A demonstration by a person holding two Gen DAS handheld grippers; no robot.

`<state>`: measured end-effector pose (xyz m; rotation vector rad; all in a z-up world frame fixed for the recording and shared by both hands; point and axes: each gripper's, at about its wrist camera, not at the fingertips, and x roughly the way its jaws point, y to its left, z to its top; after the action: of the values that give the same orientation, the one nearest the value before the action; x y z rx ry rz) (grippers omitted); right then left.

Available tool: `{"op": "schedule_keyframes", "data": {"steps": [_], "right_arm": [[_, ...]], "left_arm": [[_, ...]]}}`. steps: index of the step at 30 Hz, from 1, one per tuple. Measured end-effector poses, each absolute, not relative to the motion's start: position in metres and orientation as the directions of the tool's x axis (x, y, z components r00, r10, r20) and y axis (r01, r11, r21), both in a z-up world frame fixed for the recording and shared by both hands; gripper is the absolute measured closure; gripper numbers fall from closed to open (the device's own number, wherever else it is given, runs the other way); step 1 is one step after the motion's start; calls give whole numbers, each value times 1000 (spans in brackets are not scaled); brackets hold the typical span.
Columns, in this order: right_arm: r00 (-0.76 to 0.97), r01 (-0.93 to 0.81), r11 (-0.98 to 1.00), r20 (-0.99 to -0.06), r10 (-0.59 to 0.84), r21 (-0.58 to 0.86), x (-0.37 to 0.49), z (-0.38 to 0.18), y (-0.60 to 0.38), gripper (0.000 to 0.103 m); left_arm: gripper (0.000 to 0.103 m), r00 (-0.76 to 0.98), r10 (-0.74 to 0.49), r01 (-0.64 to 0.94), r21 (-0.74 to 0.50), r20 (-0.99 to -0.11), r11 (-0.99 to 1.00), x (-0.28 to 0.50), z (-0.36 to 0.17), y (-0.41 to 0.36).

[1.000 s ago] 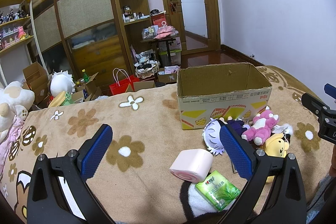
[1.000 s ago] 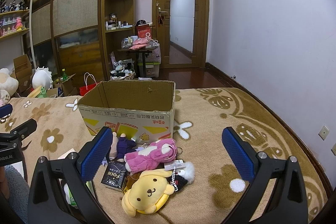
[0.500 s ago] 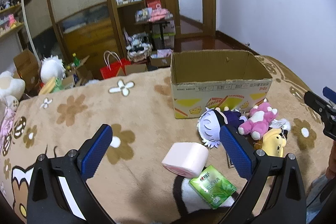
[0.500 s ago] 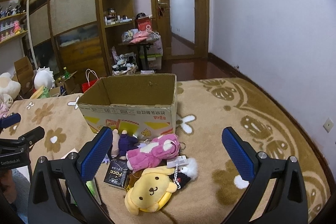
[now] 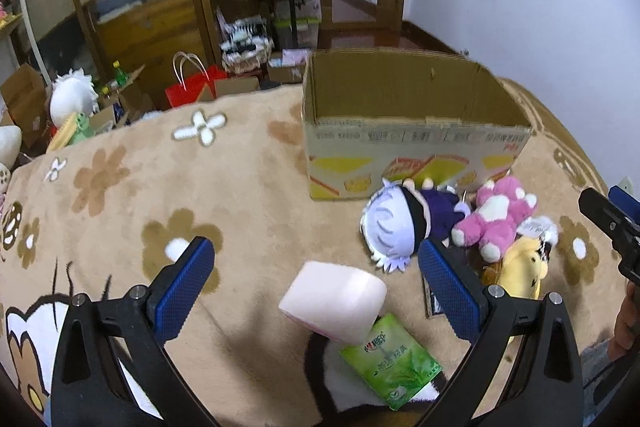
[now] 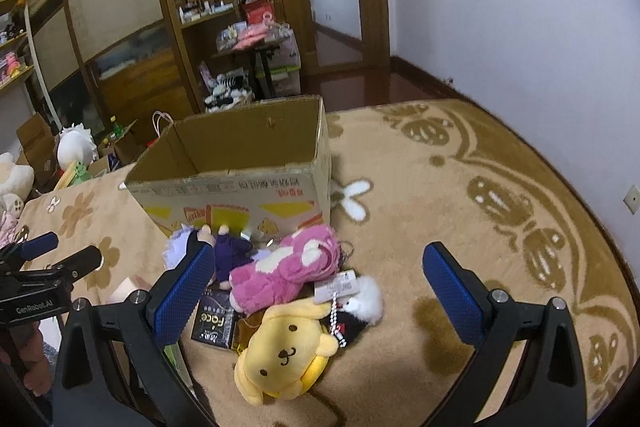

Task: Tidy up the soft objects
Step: 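Grasp the pink-white cylinder plush with left tool while right tool grasps yellow dog plush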

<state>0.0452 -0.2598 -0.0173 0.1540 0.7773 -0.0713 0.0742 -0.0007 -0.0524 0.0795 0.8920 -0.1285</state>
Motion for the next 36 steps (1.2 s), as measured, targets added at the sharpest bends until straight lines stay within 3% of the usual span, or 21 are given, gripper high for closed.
{"op": "schedule_keyframes", "data": {"steps": [12,21,23,25,33,36], "right_arm": [[579,54,994,-814,44,92,66,-55,-245,0],[421,8,990,-898,127,144,72,-90,-234,13],[395,-10,990,-909,132,140,73,-96,-229,18],[376,-27,992,-918,127,126,74,-100,-225,19],[329,-74,996,-942,71,49,79,-111,-209,21],[317,-86,996,-947,55,29,81,-114,-207,26]], "left_arm": [[2,452,-99,158,-29,-887,987,99,-99,-1],[2,352,-109,177,-48,-930,983,108,-125,-7],[5,334,-110,181,-51,-936,982,109,-130,-9],[13,312,-111,186,-54,-944,981,110,-134,-10],[29,293,-96,184,-43,-951,982,114,-141,-9],[36,295,-93,187,-38,-951,982,113,-140,-9]]}}
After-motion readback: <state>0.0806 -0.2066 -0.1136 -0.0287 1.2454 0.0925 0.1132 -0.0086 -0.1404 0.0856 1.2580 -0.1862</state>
